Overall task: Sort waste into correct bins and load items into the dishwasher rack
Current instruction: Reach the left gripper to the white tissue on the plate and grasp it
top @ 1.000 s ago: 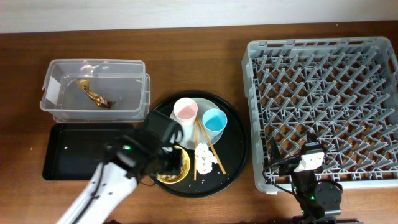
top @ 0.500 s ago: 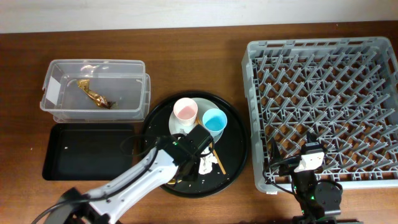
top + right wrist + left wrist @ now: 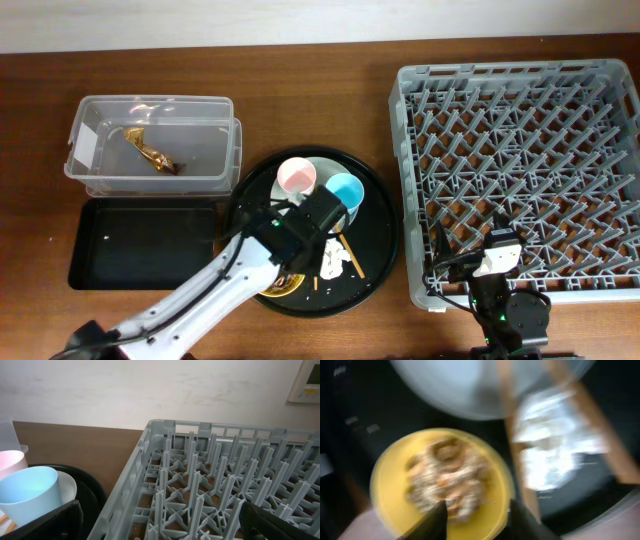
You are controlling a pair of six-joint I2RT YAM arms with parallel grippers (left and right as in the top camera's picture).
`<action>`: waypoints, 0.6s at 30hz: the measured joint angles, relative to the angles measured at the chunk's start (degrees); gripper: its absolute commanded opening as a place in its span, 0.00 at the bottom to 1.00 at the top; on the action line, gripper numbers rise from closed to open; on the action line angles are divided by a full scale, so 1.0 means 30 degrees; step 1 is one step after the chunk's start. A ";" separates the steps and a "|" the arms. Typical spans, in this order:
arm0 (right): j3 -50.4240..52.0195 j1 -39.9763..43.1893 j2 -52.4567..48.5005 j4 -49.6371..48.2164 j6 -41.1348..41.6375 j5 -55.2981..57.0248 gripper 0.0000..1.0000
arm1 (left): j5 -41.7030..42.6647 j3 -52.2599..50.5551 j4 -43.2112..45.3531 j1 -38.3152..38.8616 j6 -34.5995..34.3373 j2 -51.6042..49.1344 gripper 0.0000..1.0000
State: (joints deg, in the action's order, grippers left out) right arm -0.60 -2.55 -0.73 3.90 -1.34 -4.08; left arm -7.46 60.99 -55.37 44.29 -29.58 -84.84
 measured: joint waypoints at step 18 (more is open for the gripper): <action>0.0000 0.0000 0.0000 0.0000 0.0022 0.0000 0.98 | 0.1275 0.0138 0.4998 0.0000 0.3665 -0.3963 0.65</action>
State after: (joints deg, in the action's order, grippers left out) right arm -0.60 -2.55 -0.73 3.90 -1.28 -4.08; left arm -3.64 61.41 -40.38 44.29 -18.59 -96.73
